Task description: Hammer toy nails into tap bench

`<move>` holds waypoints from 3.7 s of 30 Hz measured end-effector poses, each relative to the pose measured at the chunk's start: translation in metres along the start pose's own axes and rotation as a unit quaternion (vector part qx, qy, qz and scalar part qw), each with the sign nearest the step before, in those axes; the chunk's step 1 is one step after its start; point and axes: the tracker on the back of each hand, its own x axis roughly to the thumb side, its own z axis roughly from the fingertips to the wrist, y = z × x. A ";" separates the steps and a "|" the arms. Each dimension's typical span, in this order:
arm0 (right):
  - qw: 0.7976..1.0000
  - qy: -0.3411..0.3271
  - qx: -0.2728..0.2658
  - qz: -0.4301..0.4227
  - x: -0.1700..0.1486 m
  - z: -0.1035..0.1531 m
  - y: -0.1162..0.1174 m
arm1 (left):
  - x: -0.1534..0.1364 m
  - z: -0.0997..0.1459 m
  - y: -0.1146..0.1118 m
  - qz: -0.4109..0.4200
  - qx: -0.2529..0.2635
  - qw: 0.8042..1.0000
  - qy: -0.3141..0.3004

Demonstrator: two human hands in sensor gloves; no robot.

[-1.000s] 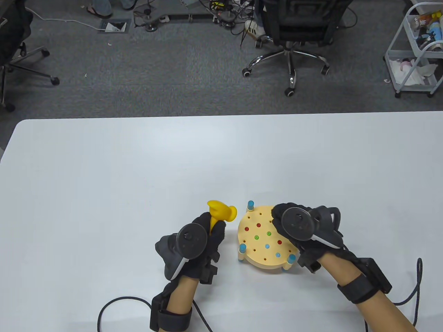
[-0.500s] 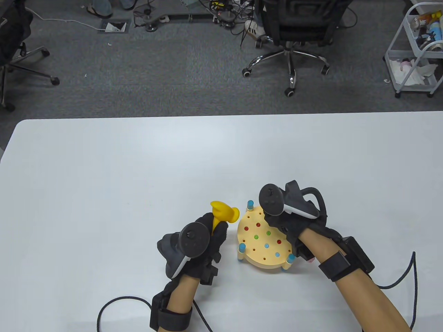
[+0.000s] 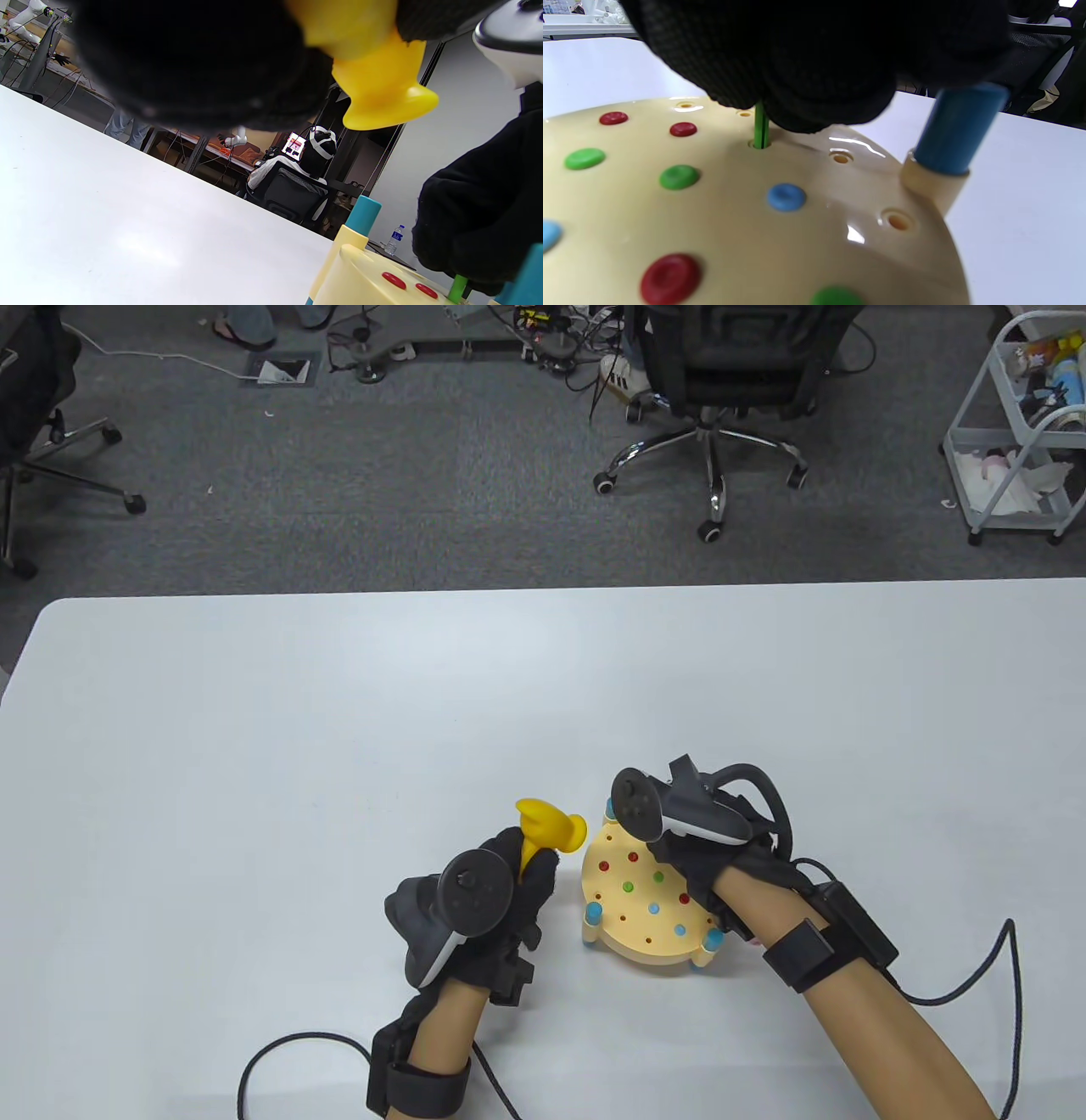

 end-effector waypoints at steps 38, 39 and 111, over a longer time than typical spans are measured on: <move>0.911 0.035 -0.185 -0.366 -0.104 0.045 0.103 | 0.057 0.008 -0.018 -0.089 -0.021 0.988 -0.124; 0.913 0.035 -0.188 -0.359 -0.104 0.045 0.103 | 0.066 0.005 -0.017 -0.102 -0.016 0.987 -0.126; 0.913 0.046 -0.195 -0.355 -0.101 0.049 0.108 | -0.064 -0.014 -0.061 -0.064 -0.149 0.958 0.238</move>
